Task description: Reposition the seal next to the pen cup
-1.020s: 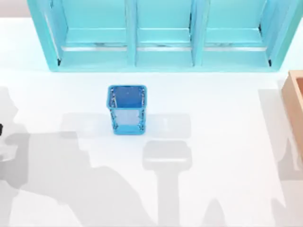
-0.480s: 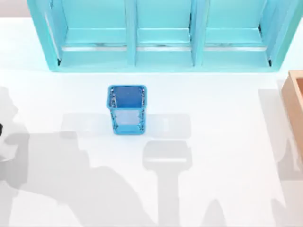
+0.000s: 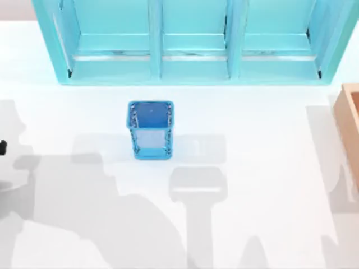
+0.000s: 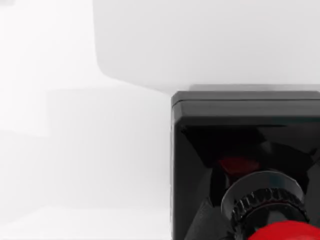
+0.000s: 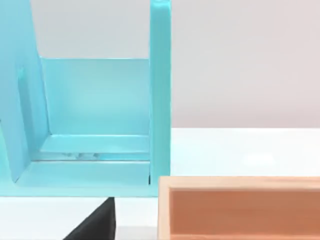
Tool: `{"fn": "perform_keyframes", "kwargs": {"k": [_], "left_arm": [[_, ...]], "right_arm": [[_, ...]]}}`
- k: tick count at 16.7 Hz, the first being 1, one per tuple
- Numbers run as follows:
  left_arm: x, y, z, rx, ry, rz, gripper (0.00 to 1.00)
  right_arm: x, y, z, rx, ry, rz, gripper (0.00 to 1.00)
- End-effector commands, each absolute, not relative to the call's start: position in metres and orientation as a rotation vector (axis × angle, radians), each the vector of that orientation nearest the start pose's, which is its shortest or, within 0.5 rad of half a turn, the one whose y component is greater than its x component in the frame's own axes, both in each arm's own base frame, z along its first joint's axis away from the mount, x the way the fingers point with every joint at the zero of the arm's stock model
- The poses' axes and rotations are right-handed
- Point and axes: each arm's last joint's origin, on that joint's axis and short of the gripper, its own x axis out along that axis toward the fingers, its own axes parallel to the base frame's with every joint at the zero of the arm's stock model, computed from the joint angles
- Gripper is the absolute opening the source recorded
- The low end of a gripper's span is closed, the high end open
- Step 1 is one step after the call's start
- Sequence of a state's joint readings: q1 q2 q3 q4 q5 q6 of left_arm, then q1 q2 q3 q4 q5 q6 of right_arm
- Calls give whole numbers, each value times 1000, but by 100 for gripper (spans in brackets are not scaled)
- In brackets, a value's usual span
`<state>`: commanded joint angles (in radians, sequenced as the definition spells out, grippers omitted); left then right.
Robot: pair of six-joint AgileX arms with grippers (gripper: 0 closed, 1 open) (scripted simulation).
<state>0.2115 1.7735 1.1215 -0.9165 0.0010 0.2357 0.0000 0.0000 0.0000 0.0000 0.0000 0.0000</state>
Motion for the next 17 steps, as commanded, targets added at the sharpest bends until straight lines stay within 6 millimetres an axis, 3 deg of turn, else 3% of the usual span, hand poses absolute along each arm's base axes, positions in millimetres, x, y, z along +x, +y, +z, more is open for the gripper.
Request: {"fn": "perform_keyframes", "kwargs": {"k": [6,11,13,17], "left_arm": [[317,3,218,16,1593,-18,0],[302,-54,276,18,1583,-17,0],[295,-64,288,17,1571,-18,0],[296,-64,288,16,1574,-16,0]], "right_arm": [[106,-1,160,0,0,0,100],[106,-1,160,0,0,0,100],[106,-1,160,0,0,0,100],[106,-1,160,0,0,0,100]]}}
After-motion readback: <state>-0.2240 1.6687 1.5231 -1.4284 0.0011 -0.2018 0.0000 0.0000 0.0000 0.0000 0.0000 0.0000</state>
